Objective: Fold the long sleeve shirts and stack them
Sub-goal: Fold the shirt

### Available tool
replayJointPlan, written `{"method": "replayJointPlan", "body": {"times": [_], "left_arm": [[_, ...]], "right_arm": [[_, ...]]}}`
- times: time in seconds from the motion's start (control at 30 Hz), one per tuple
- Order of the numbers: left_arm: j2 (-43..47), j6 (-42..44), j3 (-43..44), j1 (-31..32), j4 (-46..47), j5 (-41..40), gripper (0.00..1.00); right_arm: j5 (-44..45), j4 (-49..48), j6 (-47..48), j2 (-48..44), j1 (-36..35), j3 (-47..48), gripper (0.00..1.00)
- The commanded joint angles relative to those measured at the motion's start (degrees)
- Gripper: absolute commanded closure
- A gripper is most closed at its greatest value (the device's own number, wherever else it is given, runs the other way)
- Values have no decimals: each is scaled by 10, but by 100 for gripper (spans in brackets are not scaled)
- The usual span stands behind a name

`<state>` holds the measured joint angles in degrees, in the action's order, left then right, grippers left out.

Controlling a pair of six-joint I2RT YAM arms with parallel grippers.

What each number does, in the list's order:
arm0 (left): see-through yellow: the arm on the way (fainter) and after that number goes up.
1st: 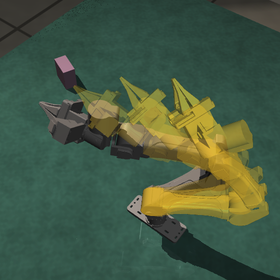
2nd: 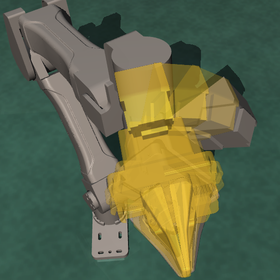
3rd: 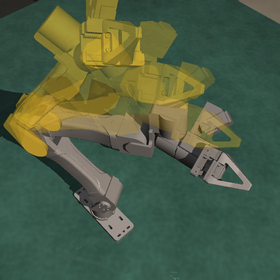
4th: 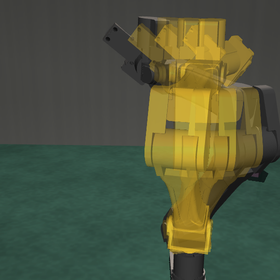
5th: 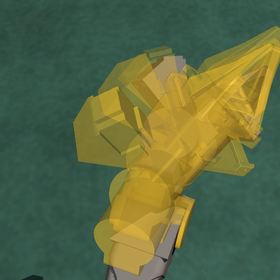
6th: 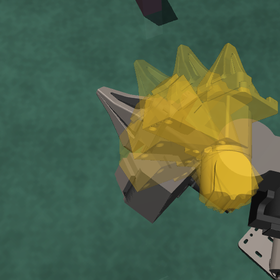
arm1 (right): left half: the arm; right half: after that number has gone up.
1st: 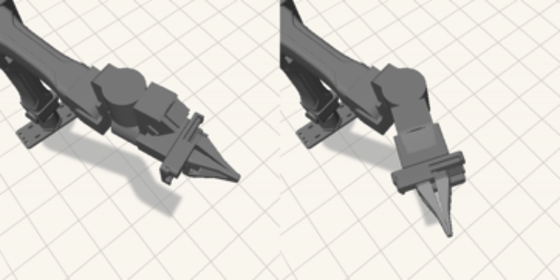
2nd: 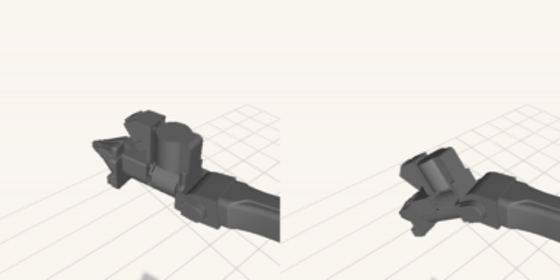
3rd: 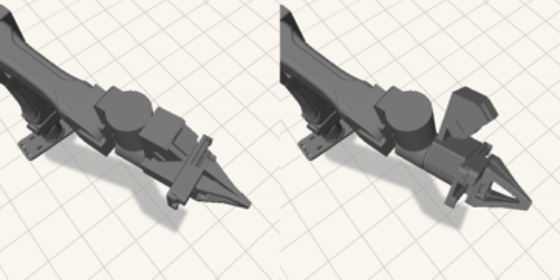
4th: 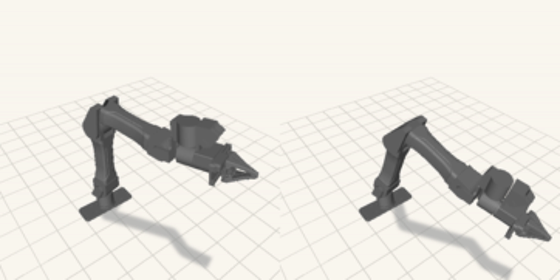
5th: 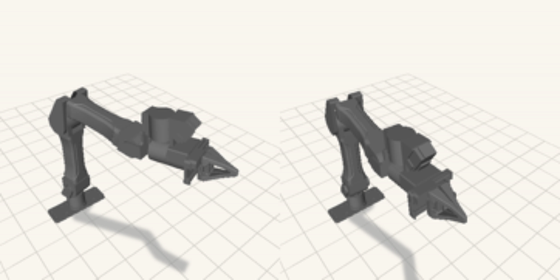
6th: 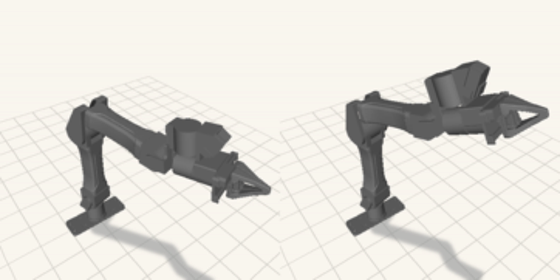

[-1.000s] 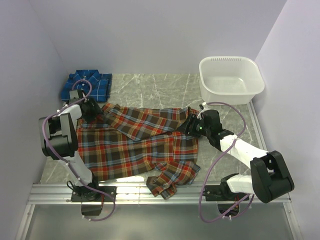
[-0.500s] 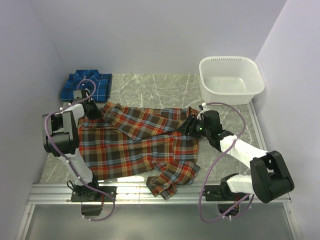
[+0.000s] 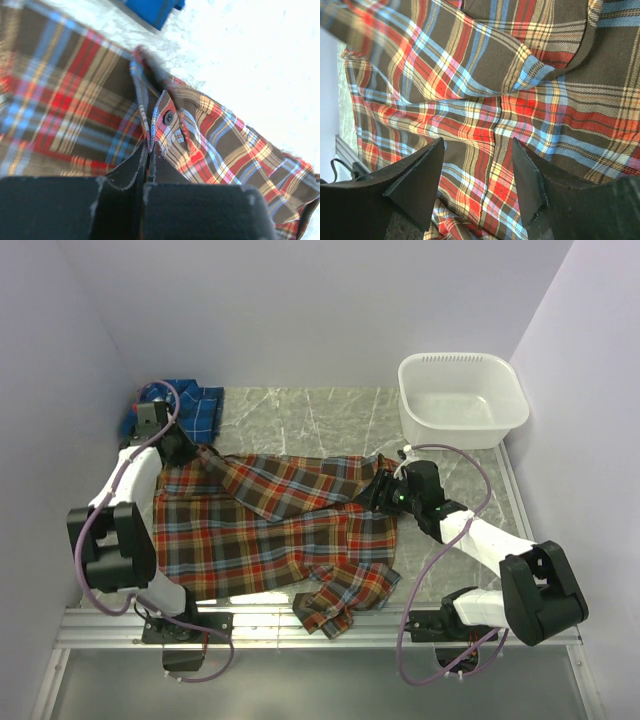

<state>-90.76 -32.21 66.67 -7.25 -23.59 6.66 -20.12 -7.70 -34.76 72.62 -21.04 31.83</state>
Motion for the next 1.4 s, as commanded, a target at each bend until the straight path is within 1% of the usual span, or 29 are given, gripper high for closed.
{"method": "replayJointPlan", "body": {"times": [0.0, 0.17, 0.3, 0.4, 0.5, 0.6, 0.7, 0.73, 0.77, 0.8, 0.83, 0.87, 0.9, 0.97, 1.0, 1.07, 1.1, 1.17, 1.2, 1.27, 1.37], "left_arm": [[36, -40, -5, -2, -56, -53, 100], [55, -50, -40, -7, -47, -86, 99], [64, -56, -82, -11, -14, -113, 95], [62, -58, -101, -14, -1, -140, 94], [54, -63, -111, -18, 13, -168, 92], [36, -66, -111, -30, 13, -165, 91], [36, -73, -113, -32, 4, -174, 91], [38, -71, -115, -32, 7, -176, 88], [41, -72, -117, -32, 9, -176, 84], [40, -73, -116, -32, 7, -178, 77], [38, -73, -113, -32, 1, -184, 67], [36, -75, -110, -32, -5, -185, 61], [37, -75, -106, -32, -16, -190, 49], [46, -77, -100, -32, -26, -197, 36], [66, -75, -96, -31, -29, -198, 26], [90, -72, -84, -30, -35, -193, 20], [114, -67, -81, -30, -36, -191, 20], [132, -65, -69, -17, -35, -175, 20], [141, -65, -66, -12, -31, -165, 21], [139, -70, -62, 6, -22, -147, 22], [108, -92, -65, 18, -3, -113, 25]], "right_arm": [[13, -7, 15, 7, -4, 26, 36], [17, -6, 20, 11, -4, 31, 36], [20, -4, 27, 16, -4, 34, 36], [20, -1, 31, 22, -3, 38, 36], [18, -2, 33, 30, -3, 41, 36], [16, -4, 33, 34, -3, 42, 36], [19, -2, 37, 32, -4, 43, 36], [21, 0, 39, 33, -4, 45, 36], [22, 1, 40, 32, -3, 46, 36], [24, 3, 43, 33, -4, 46, 36], [25, 4, 43, 32, -3, 51, 36], [25, 5, 44, 33, -4, 54, 36], [25, 9, 45, 33, -3, 58, 36], [22, 13, 47, 35, -4, 74, 36], [19, 15, 45, 37, -3, 81, 36], [8, 10, 38, 47, -4, 99, 36], [3, 2, 35, 53, -4, 105, 36], [-19, -8, 19, 69, -5, 124, 36], [-26, -20, 14, 91, -9, 131, 37], [-34, -28, 4, 116, -15, 154, 37], [-49, -47, -13, 175, -24, 183, 37]]}}
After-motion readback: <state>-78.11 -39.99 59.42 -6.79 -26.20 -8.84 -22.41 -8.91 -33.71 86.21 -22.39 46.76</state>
